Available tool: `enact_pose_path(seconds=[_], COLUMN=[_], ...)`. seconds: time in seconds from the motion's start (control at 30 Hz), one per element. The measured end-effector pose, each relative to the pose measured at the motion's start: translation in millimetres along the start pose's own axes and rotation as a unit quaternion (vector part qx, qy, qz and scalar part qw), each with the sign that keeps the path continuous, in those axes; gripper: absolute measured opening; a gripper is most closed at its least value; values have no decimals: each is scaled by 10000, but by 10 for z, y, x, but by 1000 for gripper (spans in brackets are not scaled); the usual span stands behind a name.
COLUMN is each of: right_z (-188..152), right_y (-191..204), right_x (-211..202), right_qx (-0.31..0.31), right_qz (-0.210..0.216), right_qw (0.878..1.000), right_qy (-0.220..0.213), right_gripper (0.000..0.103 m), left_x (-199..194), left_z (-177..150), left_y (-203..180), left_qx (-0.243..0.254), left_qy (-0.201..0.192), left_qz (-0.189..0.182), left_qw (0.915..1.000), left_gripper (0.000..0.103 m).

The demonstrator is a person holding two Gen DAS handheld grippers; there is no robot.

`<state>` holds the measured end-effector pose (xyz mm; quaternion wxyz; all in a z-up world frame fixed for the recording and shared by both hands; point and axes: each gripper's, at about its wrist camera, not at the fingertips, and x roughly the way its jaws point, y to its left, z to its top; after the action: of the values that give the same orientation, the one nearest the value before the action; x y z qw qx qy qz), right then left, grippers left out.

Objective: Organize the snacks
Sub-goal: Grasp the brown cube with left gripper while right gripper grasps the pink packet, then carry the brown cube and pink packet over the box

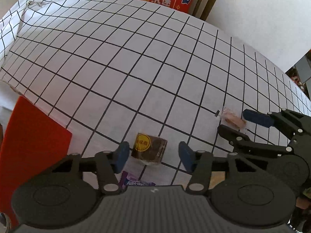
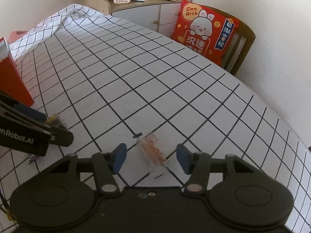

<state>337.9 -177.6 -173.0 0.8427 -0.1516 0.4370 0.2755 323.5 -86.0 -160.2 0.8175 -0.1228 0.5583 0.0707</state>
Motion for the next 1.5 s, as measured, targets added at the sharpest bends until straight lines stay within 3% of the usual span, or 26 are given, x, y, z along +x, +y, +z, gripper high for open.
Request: enact_pose_path(seconds=[0.13,0.27,0.33,0.53,0.83,1.5], right_z=[-17,-21,-23,-78,-196,-345], right_y=[13,39,52,26,-23,430], right_x=[-5,-17,-26,-78,-417,-1525], right_qx=[-15,38,55,331,1063,1213], right_qz=[62,94,60,-13,335,637], right_qw=[10000,9999,9999,9994,9935,9887], right_qy=[-71,-87,-83,-84,-217,-609], right_gripper=[39,20,16,15,15,15], left_x=[7,47,55,18,-149,-1119], left_z=[-7,20,6,-56,-157,-658], left_y=[-2,37,65,108,160,241], left_qx=[-14,-71,-105,-130,-395,-94], left_qy=[-9,-45,-57,-91,-63,-327], left_qz=[14,0,-29,-76,-137,-323], left_qw=[10000,10000,9999,9998,9991,9989], left_gripper=[43,38,37,36,36,36])
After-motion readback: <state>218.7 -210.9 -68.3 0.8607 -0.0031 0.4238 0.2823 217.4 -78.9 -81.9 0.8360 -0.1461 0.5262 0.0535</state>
